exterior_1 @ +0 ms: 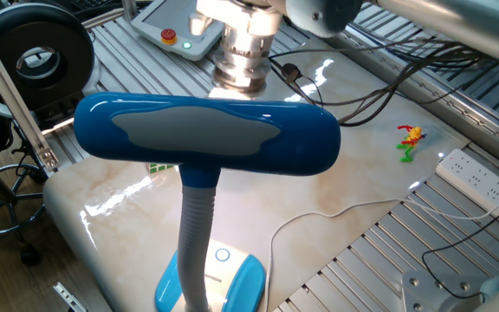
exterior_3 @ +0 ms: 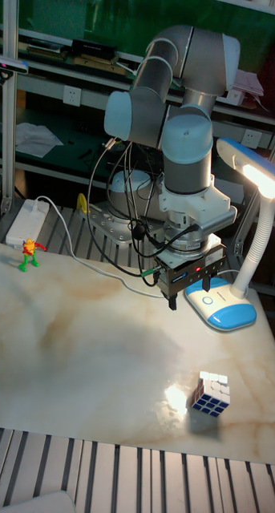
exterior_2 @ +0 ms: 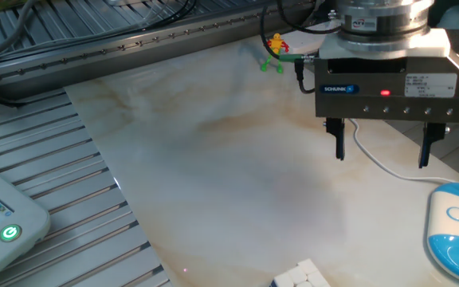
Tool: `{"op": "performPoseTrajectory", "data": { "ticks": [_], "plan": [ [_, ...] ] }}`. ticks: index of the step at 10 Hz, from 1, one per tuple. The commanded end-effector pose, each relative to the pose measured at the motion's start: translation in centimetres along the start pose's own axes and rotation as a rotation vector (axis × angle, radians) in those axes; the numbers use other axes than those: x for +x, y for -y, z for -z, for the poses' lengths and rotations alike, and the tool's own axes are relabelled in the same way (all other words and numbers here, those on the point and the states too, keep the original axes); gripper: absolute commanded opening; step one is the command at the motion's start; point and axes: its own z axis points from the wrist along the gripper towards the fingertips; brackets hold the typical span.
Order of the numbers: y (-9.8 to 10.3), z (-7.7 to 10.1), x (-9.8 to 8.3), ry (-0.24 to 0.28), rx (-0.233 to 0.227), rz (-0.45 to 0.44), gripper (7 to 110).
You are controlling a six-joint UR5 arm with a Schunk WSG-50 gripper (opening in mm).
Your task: Turn off the desk lamp by pressing the button
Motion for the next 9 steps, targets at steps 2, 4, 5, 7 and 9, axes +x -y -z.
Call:
{"op": "performPoseTrajectory", "data": {
  "ticks": [2, 4, 5, 7, 9],
  "plan": [
    [0.5, -1.1, 0.1, 0.016, 0.019, 0.001, 88],
    [0.5, -1.1, 0.1, 0.015, 0.020, 0.009, 88],
    [0.3, -1.1, 0.5, 0.000, 0.012, 0.014, 88],
    [0.2, -1.1, 1.6, -0.046, 0.009, 0.020, 88],
    [0.0, -1.0, 2.5, -0.080, -0.001, 0.020, 88]
  ]
}}
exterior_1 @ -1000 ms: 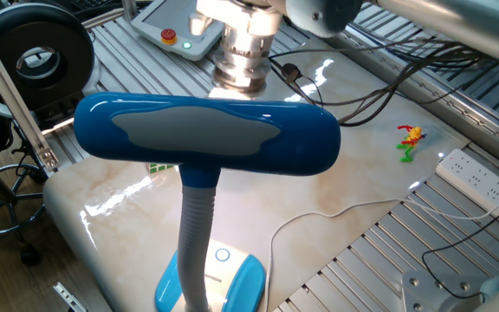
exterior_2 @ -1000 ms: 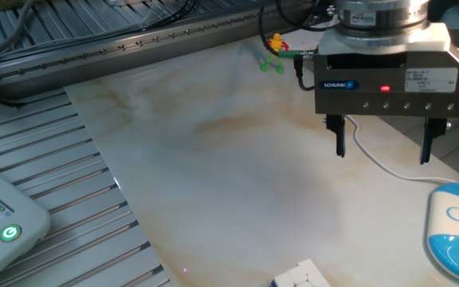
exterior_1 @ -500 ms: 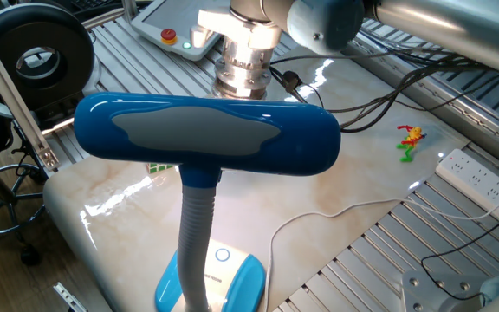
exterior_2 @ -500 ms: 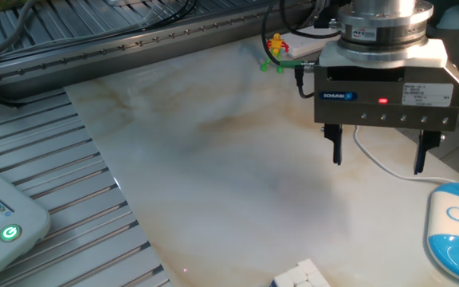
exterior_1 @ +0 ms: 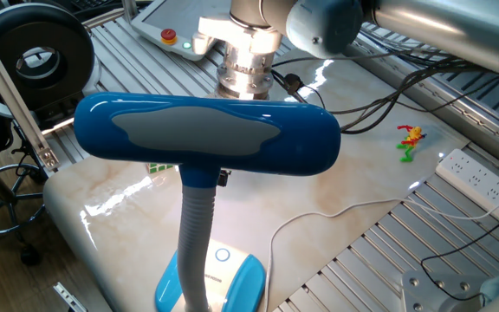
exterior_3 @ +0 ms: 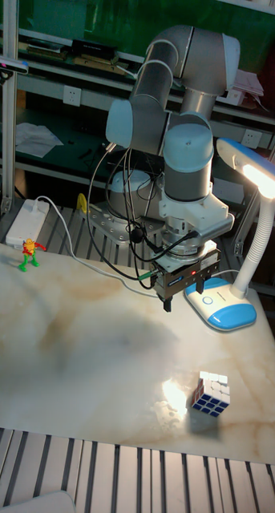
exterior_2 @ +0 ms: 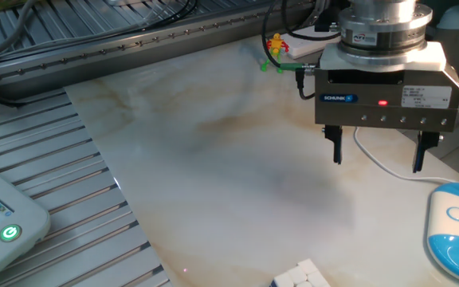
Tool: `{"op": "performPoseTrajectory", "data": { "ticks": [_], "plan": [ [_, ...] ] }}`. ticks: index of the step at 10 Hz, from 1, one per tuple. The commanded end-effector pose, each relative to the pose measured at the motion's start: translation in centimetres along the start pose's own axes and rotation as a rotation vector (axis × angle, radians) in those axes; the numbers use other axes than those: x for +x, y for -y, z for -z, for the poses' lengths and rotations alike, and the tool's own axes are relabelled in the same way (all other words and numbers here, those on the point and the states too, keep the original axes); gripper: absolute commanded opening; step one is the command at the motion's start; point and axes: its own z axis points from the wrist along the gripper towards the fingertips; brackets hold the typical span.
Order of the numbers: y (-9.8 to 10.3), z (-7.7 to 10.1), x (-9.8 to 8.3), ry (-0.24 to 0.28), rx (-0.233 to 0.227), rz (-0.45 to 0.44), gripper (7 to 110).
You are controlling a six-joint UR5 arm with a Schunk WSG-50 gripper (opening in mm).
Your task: Turn off the desk lamp by pressing the button
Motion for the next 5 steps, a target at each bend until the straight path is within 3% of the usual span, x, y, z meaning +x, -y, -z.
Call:
{"op": "performPoseTrajectory", "data": {
  "ticks": [1, 3, 5],
  "plan": [
    [-0.7, 0.1, 1.2, -0.046, -0.032, 0.005, 88],
    [-1.8, 0.2, 1.2, -0.047, -0.075, 0.017, 88],
    [-2.0, 0.2, -0.4, 0.016, -0.082, -0.013, 88]
  ]
}}
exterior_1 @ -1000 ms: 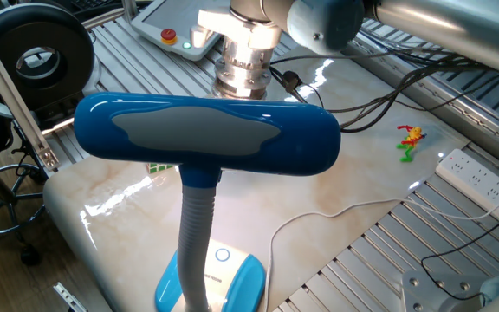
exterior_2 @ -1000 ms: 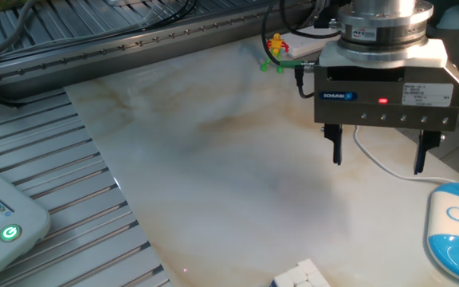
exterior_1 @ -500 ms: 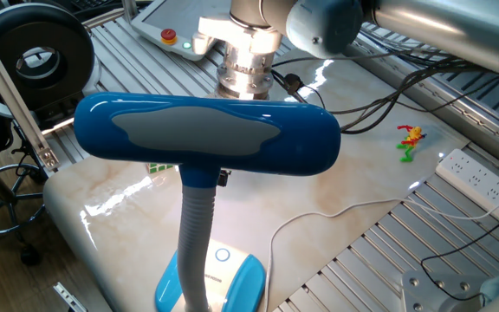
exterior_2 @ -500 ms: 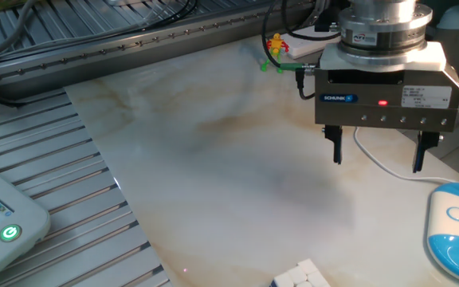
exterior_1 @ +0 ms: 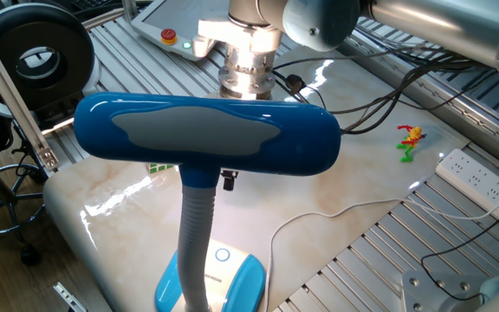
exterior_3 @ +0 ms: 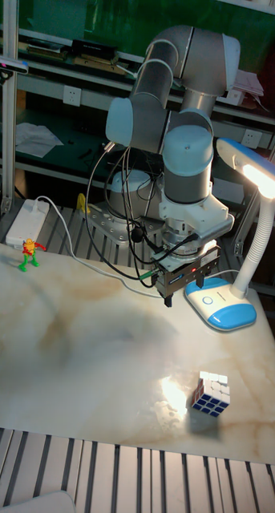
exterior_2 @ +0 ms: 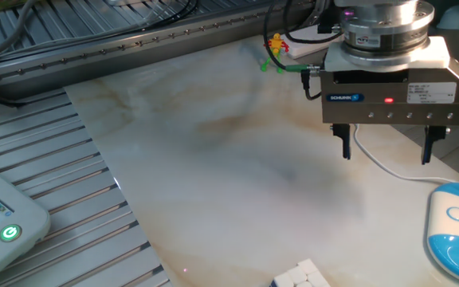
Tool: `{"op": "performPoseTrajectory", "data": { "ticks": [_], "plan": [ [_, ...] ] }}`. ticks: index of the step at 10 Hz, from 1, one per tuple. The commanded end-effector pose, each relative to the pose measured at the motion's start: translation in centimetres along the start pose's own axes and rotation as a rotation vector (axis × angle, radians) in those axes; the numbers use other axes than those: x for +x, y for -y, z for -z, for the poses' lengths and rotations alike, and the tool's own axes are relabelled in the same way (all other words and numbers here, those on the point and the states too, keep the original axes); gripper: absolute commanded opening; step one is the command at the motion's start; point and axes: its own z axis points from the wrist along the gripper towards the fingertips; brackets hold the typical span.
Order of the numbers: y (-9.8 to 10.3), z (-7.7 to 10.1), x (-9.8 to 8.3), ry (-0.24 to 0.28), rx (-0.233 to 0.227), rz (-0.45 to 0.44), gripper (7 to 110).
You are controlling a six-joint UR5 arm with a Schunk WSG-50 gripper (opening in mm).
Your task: Turn off the desk lamp by pressing the button
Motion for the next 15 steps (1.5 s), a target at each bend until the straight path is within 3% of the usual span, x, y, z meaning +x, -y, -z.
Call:
{"op": "performPoseTrajectory", "data": {
  "ticks": [1, 5, 7, 9, 11, 15],
  "plan": [
    [-0.7, 0.2, -1.1, 0.042, -0.029, -0.023, 88],
    [-0.7, 0.2, -0.7, 0.028, -0.029, -0.023, 88],
    [-1.8, -0.1, -1.0, 0.034, -0.074, -0.021, 88],
    [-2.6, -0.5, -0.2, -0.012, -0.101, 0.000, 88],
    [-2.7, -1.1, 0.2, -0.037, -0.100, 0.002, 88],
    [-2.2, -2.2, 0.4, -0.029, -0.093, 0.007, 88]
  ]
}}
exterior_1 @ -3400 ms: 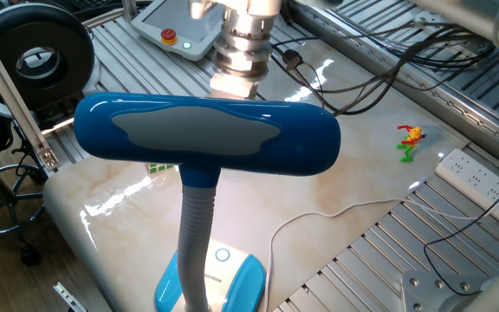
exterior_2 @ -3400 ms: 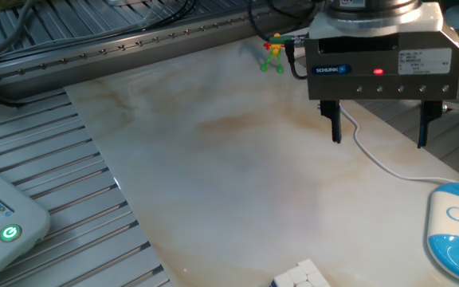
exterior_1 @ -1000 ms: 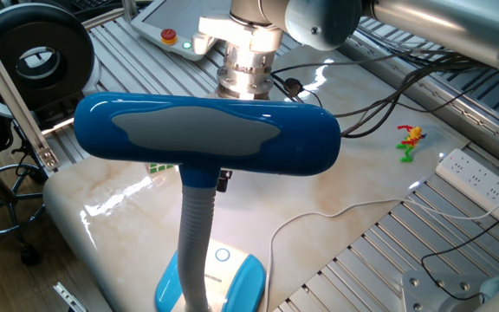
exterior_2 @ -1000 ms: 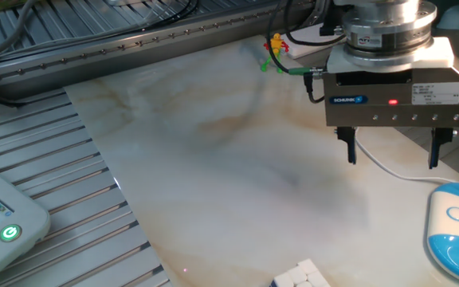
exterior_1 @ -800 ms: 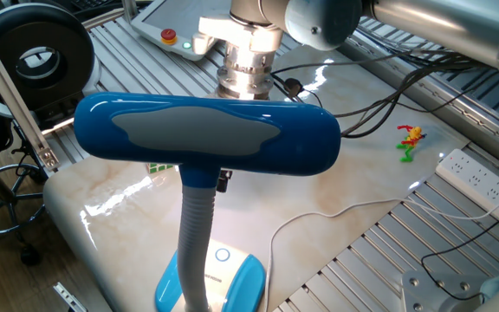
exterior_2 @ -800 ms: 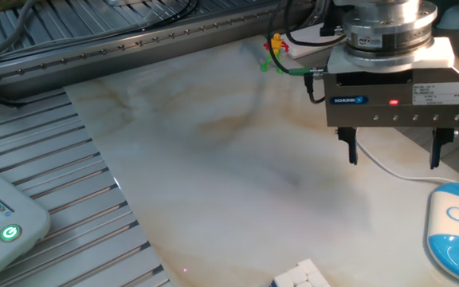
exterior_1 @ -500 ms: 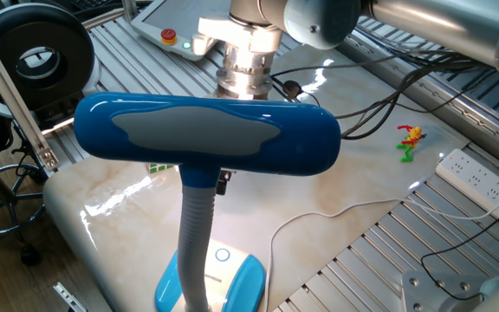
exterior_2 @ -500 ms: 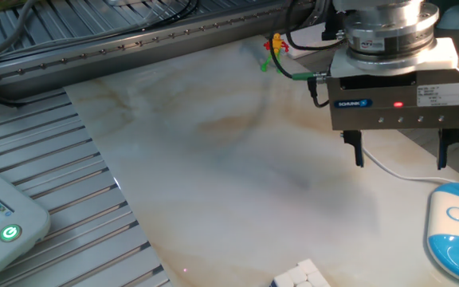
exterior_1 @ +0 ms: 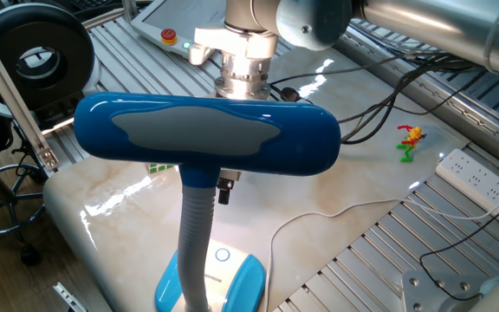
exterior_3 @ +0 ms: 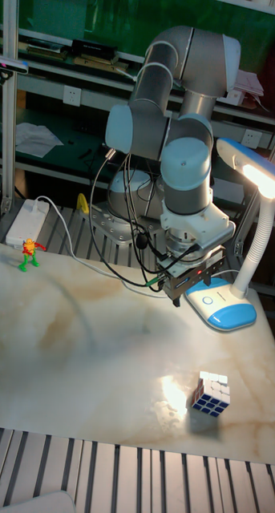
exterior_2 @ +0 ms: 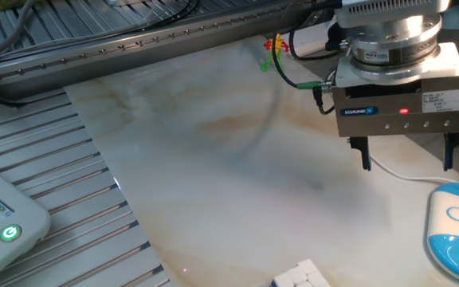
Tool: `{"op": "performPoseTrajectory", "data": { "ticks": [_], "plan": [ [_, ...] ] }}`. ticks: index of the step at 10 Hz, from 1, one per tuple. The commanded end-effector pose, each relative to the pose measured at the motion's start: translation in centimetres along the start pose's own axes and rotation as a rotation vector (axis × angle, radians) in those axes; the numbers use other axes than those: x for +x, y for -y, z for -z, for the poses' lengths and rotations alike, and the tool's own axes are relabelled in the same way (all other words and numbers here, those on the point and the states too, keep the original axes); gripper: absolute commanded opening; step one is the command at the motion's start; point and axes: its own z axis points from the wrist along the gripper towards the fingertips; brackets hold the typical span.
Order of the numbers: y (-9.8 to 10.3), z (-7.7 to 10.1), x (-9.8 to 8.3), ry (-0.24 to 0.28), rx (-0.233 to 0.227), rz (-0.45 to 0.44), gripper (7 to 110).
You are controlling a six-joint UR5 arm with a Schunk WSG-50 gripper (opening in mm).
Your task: Turn off the desk lamp by pressing the button
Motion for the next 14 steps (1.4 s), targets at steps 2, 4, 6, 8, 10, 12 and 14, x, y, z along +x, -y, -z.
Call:
{"op": "performPoseTrajectory", "data": {
  "ticks": [2, 4, 6, 8, 10, 12, 14],
  "plan": [
    [-0.2, -1.5, -0.3, 0.019, -0.013, -0.007, 88],
    [-0.2, -2.3, -0.5, 0.021, -0.002, -0.012, 88],
    [0.4, -2.7, -0.9, 0.035, 0.036, -0.030, 88],
    [1.1, -2.7, -1.3, 0.057, 0.091, -0.047, 88],
    [1.3, -2.3, -1.0, 0.064, 0.126, -0.041, 88],
    [0.9, -2.1, -0.6, 0.066, 0.131, -0.040, 88],
    [0.2, -2.1, -0.5, 0.075, 0.137, -0.041, 88]
  ]
}}
